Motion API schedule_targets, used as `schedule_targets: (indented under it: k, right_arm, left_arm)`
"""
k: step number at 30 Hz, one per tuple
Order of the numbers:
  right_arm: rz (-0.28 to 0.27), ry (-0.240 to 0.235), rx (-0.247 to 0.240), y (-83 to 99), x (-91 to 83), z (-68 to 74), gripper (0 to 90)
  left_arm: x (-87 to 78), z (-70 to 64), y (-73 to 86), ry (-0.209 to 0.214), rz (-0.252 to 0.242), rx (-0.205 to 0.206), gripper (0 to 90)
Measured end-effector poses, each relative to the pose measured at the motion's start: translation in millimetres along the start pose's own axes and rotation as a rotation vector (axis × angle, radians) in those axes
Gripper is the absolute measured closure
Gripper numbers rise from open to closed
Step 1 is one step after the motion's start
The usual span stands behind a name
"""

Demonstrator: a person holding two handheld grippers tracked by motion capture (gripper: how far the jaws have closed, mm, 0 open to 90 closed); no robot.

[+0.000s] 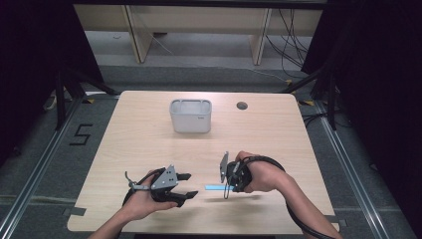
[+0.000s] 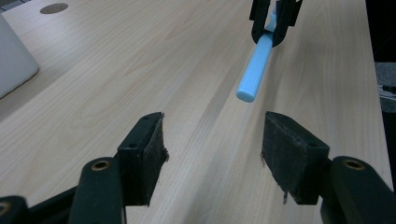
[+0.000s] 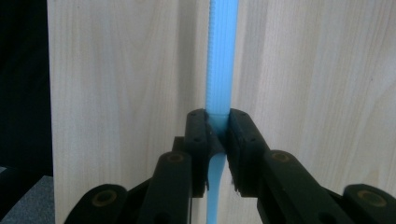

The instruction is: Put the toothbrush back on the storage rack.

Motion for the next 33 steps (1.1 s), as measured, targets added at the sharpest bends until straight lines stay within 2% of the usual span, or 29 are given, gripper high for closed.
schedule_targets:
  k: [2,3,10,11,13,15,16,17,18,19,20,21,22,23,24,26,27,29,31,32,33]
  right_arm:
    - [0.003,-0.008,0.016,-2.0,0.0,1.3,79.1]
    - [0.006,0.0,-0.003,-3.2,-0.1,0.2,79.1]
    - [0.012,-0.006,-0.008,-10.0,0.5,1.3,79.1]
    - [0.002,-0.008,-0.02,-12.3,0.6,1.1,79.1]
    - [0.003,-0.009,-0.016,-14.0,-0.3,2.1,79.1]
    - [0.006,-0.007,-0.026,-14.8,-0.9,2.0,79.1]
    - [0.01,-0.011,-0.01,-15.2,-1.3,3.0,79.1]
    - [0.005,0.001,-0.05,-16.8,-1.4,1.3,79.1]
    - [0.008,-0.009,-0.025,-16.7,-1.1,3.1,79.1]
    - [0.008,-0.009,-0.025,-16.7,-1.1,3.1,79.1]
    - [-0.002,-0.015,-0.072,-18.2,-0.5,0.8,79.1]
    - [0.002,-0.014,-0.04,-18.3,-0.9,3.0,79.1]
    - [0.002,-0.014,-0.04,-18.3,-0.9,3.0,79.1]
    - [0.008,-0.011,-0.038,-19.2,-1.2,3.3,79.1]
    - [0.004,-0.014,-0.057,-19.7,-0.7,2.6,79.1]
    - [0.01,-0.017,-0.027,-21.1,-0.2,5.3,79.1]
    - [0.006,-0.006,-0.06,-22.2,-0.4,3.5,79.1]
    - [0.003,-0.024,-0.054,-23.0,0.4,4.0,79.1]
    - [0.009,-0.016,-0.052,-25.2,-0.2,5.0,79.1]
    - [0.005,-0.014,-0.081,-26.8,-0.1,3.0,79.1]
    - [0.005,-0.014,-0.081,-26.8,-0.1,3.0,79.1]
  left_arm:
    - [2.3,-0.4,-0.8,0.006,0.005,0.009,38.6]
    - [3.2,-0.7,-1.3,0.012,0.008,0.011,38.6]
    - [11.7,-5.0,-7.3,0.04,0.008,0.033,39.7]
    - [13.1,-5.9,-8.3,0.043,0.007,0.042,41.6]
    - [17.2,-8.6,-11.0,0.052,0.006,0.06,42.6]
    - [18.4,-10.1,-11.7,0.057,0.009,0.055,42.8]
    - [19.9,-10.9,-12.4,0.065,0.014,0.063,43.0]
    - [20.6,-11.0,-12.6,0.067,0.02,0.07,43.8]
    - [23.0,-12.4,-12.9,0.077,0.02,0.069,44.1]
    - [23.0,-12.4,-12.9,0.077,0.02,0.069,44.5]
    - [24.3,-11.8,-12.9,0.085,0.028,0.082,45.0]
    - [25.5,-13.1,-13.0,0.087,0.029,0.073,45.5]
    - [26.7,-12.9,-12.9,0.089,0.037,0.083,45.5]
    - [28.3,-13.5,-12.7,0.099,0.031,0.075,46.0]
    - [29.1,-14.0,-12.9,0.099,0.031,0.078,46.7]
    - [30.1,-13.9,-13.2,0.101,0.038,0.092,48.9]
    - [30.8,-14.7,-13.4,0.103,0.034,0.087,49.7]
    - [32.4,-14.9,-13.6,0.113,0.031,0.085,51.7]
    - [33.0,-14.4,-14.0,0.114,0.044,0.094,54.4]
    - [33.0,-14.4,-14.0,0.114,0.044,0.094,55.7]
    - [33.4,-14.0,-13.7,0.114,0.045,0.098,55.7]
Point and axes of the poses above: each handheld gripper's, and its own axes: x roughly forward along the jaws, y roughly out of its underside, z roughly to its left, the point moved 2 cm from there along x, roughly forward along the jaws, and after that the axes turned 4 degrees about -z, right-handed, at the moved point
